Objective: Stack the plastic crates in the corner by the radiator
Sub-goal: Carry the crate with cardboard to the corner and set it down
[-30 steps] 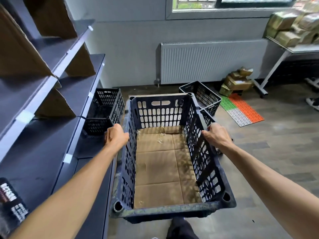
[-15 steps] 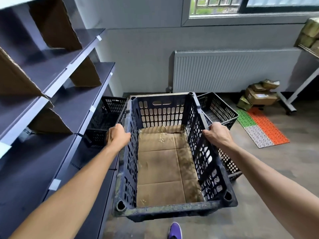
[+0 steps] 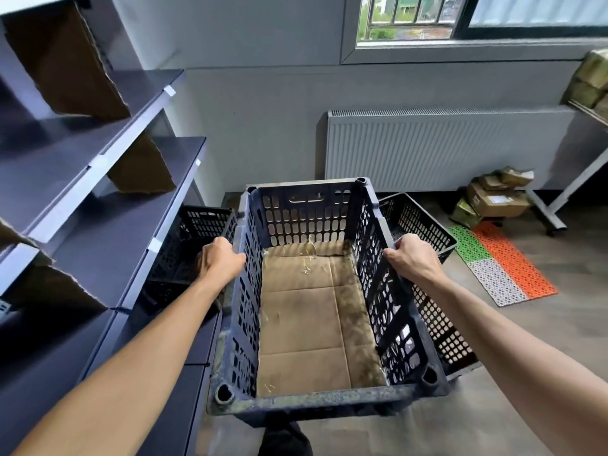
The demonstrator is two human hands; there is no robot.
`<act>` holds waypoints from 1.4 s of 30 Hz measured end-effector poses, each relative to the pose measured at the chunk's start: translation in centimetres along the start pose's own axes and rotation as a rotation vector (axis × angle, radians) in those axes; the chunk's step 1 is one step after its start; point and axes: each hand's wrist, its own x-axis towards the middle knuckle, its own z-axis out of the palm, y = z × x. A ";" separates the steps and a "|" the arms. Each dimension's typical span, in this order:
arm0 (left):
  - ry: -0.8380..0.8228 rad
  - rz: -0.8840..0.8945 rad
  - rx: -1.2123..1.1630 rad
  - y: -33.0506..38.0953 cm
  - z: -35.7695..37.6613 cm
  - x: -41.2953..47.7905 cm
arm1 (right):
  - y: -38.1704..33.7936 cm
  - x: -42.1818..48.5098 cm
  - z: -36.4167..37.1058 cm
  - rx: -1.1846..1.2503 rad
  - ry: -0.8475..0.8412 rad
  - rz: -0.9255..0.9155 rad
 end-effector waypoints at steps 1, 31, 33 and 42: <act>0.003 0.004 -0.006 0.0 0.1 1.4 | -0.6 1.1 0.3 -0.013 0.005 0.006; -0.023 -0.075 0.034 8.8 1.0 36.5 | -15.5 36.6 5.0 -0.046 -0.093 0.004; -0.017 -0.086 0.029 10.4 1.5 38.5 | -15.8 39.9 4.8 -0.046 -0.114 -0.006; 0.007 -0.112 0.023 15.8 2.7 46.7 | -17.8 50.7 3.8 -0.038 -0.142 -0.037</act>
